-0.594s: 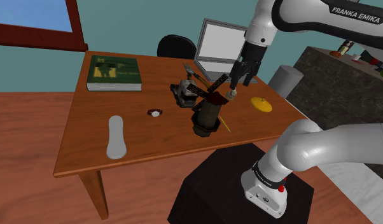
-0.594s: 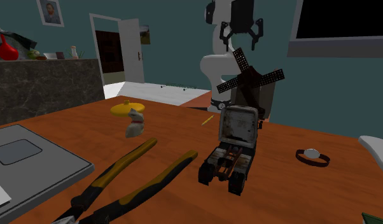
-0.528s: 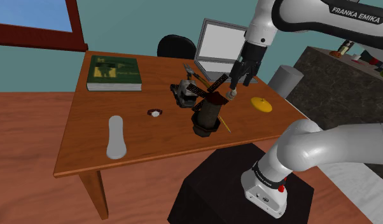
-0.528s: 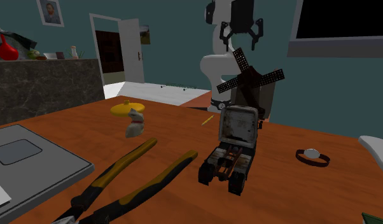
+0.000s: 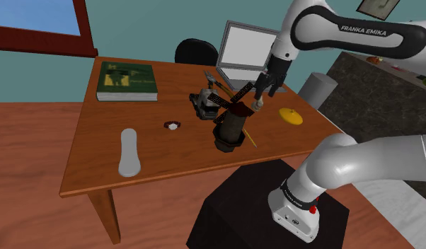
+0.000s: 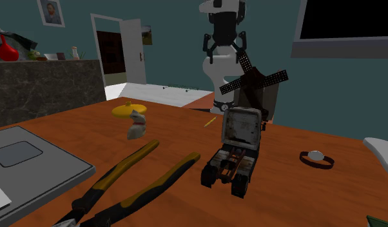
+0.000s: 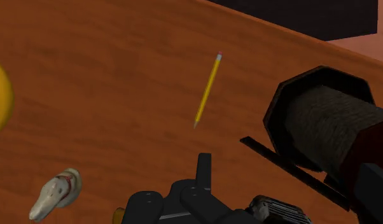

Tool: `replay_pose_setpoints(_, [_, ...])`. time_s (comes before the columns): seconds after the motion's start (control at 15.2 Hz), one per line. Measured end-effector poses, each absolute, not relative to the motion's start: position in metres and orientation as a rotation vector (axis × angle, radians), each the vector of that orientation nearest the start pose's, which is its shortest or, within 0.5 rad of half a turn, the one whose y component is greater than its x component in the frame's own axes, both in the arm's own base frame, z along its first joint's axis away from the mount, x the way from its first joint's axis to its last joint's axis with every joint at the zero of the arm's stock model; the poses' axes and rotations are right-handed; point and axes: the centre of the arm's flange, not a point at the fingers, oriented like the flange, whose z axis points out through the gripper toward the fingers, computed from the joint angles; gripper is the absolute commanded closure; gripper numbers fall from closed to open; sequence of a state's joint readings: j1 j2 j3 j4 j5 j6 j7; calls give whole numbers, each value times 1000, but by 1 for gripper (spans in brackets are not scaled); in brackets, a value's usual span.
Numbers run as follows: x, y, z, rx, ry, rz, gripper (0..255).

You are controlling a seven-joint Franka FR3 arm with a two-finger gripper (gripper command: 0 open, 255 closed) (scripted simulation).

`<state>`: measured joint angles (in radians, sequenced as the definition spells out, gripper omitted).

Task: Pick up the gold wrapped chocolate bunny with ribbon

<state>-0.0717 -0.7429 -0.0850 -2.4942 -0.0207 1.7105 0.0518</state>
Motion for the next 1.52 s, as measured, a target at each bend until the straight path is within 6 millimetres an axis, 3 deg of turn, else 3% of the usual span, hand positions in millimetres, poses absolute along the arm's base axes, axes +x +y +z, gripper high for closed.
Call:
replay_pose_setpoints(0.33, [335,-107,490,-3097,322,-1,0])
replay_pose_setpoints(1.52, [388,-304,399,-3108,473,-243,0])
